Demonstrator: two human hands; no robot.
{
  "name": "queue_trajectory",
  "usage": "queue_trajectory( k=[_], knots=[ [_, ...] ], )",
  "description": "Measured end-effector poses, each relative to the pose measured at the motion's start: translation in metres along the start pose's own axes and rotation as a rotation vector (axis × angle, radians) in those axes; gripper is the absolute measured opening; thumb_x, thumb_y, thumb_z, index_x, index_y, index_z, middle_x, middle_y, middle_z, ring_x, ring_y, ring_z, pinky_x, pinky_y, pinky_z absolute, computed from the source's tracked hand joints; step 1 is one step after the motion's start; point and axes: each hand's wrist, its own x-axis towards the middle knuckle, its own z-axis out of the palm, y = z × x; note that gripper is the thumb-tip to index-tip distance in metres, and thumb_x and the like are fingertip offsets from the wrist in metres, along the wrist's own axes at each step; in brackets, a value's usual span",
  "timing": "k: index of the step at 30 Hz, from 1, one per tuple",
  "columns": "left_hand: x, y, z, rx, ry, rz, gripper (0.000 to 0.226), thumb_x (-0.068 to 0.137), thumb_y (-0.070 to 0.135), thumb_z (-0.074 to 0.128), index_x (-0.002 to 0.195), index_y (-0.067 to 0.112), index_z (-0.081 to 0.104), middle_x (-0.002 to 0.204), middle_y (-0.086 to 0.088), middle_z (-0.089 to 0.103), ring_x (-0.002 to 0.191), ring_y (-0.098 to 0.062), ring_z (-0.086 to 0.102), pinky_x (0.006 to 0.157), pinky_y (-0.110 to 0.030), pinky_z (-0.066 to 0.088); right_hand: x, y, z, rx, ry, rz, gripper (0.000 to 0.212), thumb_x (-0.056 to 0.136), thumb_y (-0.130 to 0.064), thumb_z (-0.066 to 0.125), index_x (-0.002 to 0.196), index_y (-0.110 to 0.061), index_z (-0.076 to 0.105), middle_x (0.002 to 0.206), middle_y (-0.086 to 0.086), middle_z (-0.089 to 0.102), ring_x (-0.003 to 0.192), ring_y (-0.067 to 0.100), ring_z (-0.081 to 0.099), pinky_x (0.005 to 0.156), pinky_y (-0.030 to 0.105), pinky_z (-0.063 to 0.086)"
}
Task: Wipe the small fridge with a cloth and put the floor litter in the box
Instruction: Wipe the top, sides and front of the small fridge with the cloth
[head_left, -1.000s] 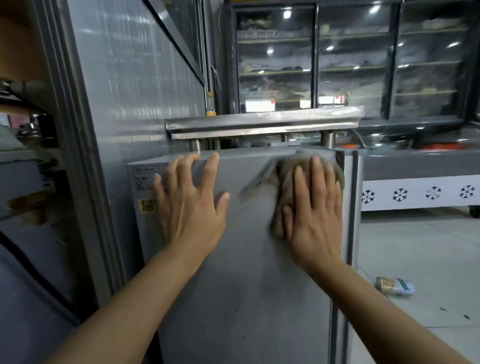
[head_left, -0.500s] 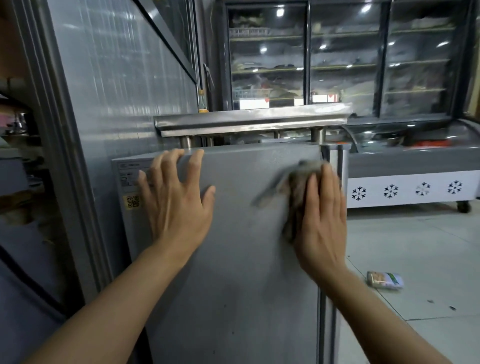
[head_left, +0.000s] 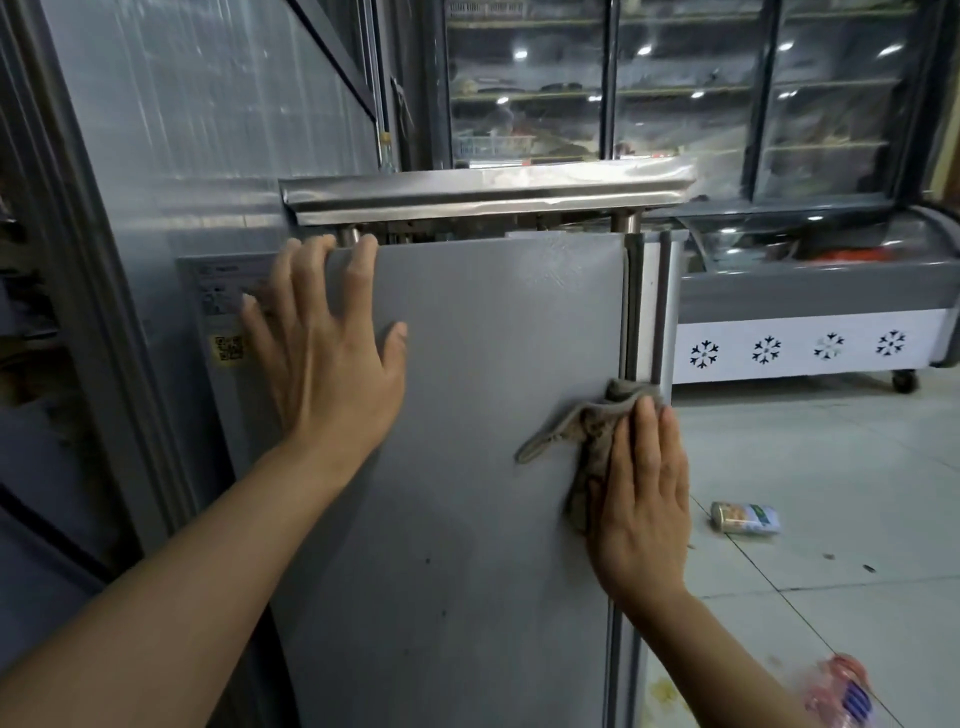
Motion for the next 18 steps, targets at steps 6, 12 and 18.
queue_trajectory(
  k=[6,12,18],
  knots=[
    [-0.068,-0.004,0.014,0.023,-0.158,0.067,0.086,0.079,0.03,0.066,0.149,0.026,0.016,0.159,-0.009,0.005,0.144,-0.033,0.006,0.108,-0.063,0.013,0.067,-0.016,-0.015,0.078,0.133,0.017,0.053,0.091,-0.006,0.038,0.142,0.005,0.03,0.152,0.023,0.018,0.144,0.033,0.006,0.116,0.047,0.015],
    [-0.113,-0.022,0.029,0.106,-0.247,0.131,0.088,0.077,0.024,0.071,0.148,0.026,0.019,0.158,-0.006,0.005,0.143,-0.033,0.009,0.105,-0.067,0.018,0.07,-0.01,-0.002,0.09,0.204,-0.053,0.051,0.093,-0.01,0.039,0.142,0.0,0.033,0.151,0.022,0.025,0.142,0.036,0.013,0.117,0.044,0.013],
    [-0.114,-0.02,0.032,0.119,-0.268,0.112,0.086,0.083,0.027,0.065,0.149,0.029,0.01,0.159,-0.003,0.0,0.144,-0.03,0.001,0.108,-0.064,0.015,-0.076,0.013,0.031,0.028,-0.11,-0.301,0.071,0.09,-0.021,0.044,0.15,-0.011,0.008,0.158,0.013,-0.001,0.145,0.036,0.007,0.117,0.05,0.011]
  ],
)
